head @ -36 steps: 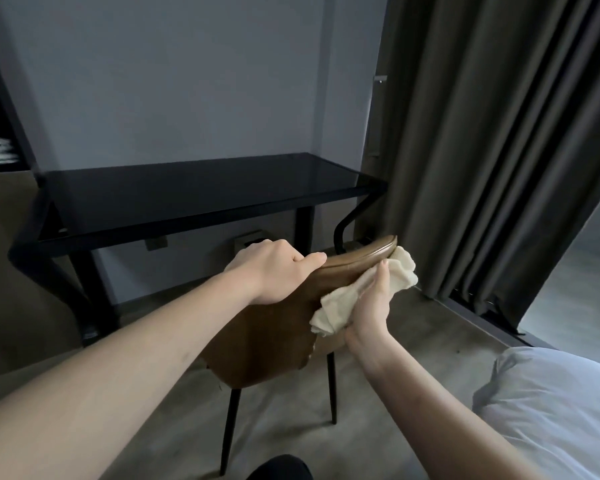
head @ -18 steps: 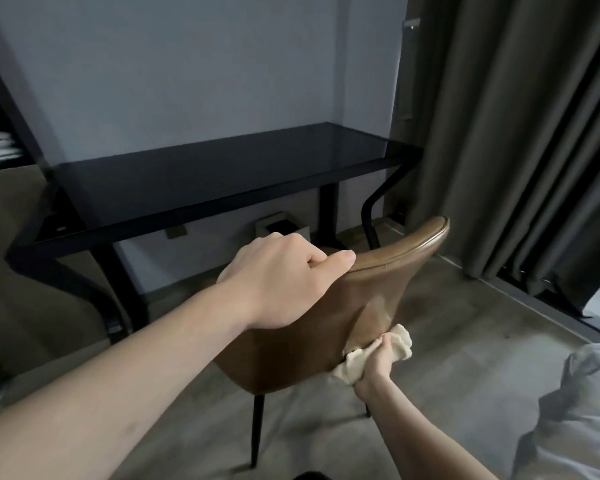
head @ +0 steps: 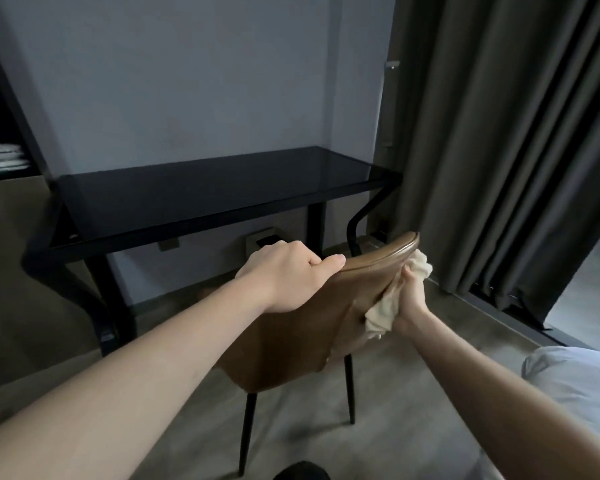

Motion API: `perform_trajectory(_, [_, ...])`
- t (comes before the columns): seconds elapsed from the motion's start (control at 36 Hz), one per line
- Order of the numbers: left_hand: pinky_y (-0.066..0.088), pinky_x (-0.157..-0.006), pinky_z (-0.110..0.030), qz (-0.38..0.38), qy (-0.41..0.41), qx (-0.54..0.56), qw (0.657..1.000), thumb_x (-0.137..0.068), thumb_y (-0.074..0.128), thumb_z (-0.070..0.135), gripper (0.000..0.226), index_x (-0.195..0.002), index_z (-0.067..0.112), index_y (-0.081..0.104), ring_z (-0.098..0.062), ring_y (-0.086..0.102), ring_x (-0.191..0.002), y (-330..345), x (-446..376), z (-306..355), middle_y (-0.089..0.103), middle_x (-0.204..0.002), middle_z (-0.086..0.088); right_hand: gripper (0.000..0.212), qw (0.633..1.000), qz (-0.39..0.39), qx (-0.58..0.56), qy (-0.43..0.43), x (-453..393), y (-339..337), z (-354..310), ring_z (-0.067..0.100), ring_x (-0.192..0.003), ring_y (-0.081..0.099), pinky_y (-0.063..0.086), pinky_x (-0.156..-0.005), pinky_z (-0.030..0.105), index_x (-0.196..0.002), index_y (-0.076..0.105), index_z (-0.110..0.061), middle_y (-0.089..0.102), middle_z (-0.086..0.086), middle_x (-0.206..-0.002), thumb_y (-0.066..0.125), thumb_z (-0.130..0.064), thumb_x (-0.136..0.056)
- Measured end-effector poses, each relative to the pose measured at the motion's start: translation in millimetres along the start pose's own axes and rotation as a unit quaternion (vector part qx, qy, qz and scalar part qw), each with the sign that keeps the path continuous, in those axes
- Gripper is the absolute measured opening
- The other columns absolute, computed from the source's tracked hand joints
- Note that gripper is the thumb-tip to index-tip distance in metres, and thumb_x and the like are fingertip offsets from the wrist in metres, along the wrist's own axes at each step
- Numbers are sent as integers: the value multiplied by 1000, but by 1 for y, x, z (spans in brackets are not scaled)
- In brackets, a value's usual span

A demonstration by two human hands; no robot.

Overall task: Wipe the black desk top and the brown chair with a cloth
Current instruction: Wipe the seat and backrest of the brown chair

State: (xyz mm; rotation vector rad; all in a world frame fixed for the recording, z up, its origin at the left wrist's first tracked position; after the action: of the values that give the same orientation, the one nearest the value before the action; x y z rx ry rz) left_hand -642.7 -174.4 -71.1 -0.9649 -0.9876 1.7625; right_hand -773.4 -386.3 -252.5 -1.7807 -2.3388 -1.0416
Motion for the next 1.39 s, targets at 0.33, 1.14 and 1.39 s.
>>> perform_trajectory(0.33, [41, -61, -33, 2, -7, 10, 1000, -98, 32, 71, 71, -49, 20, 34, -14, 48, -49, -1, 4, 1, 38, -36, 8, 49, 945, 47, 126, -300, 74, 28, -97, 1, -104, 66, 49, -92, 25, -133, 57, -37, 69, -17, -114, 60, -61, -91])
perform_trajectory(1.14, [47, -64, -30, 1, 12, 5, 1000, -97, 33, 71, 73, -48, 18, 37, -9, 47, -43, 5, -8, -4, 40, -42, 6, 68, 999, -6, 39, 7, -41, -26, 24, 29, -127, 57, 39, -114, 48, -140, 54, -19, 59, 6, -140, 54, -62, -88])
perform_trajectory(1.39, [39, -62, -33, -12, -1, 23, 1000, -98, 34, 70, 70, -51, 17, 33, -14, 47, -49, -2, 0, 1, 41, -37, 10, 74, 961, -30, 243, -126, 33, 26, -124, 30, -101, 72, 54, -99, 51, -123, 68, -18, 75, 9, -108, 67, -71, -70])
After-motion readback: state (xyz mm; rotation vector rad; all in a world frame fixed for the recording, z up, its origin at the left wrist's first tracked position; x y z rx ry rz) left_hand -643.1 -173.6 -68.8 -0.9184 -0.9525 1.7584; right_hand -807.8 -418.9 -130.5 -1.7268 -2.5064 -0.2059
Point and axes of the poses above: each hand's wrist, its own x-axis away from the middle knuckle, its own y-axis out of the palm, z = x × y, the point moved 7 cm from there along -x, towards the middle knuckle
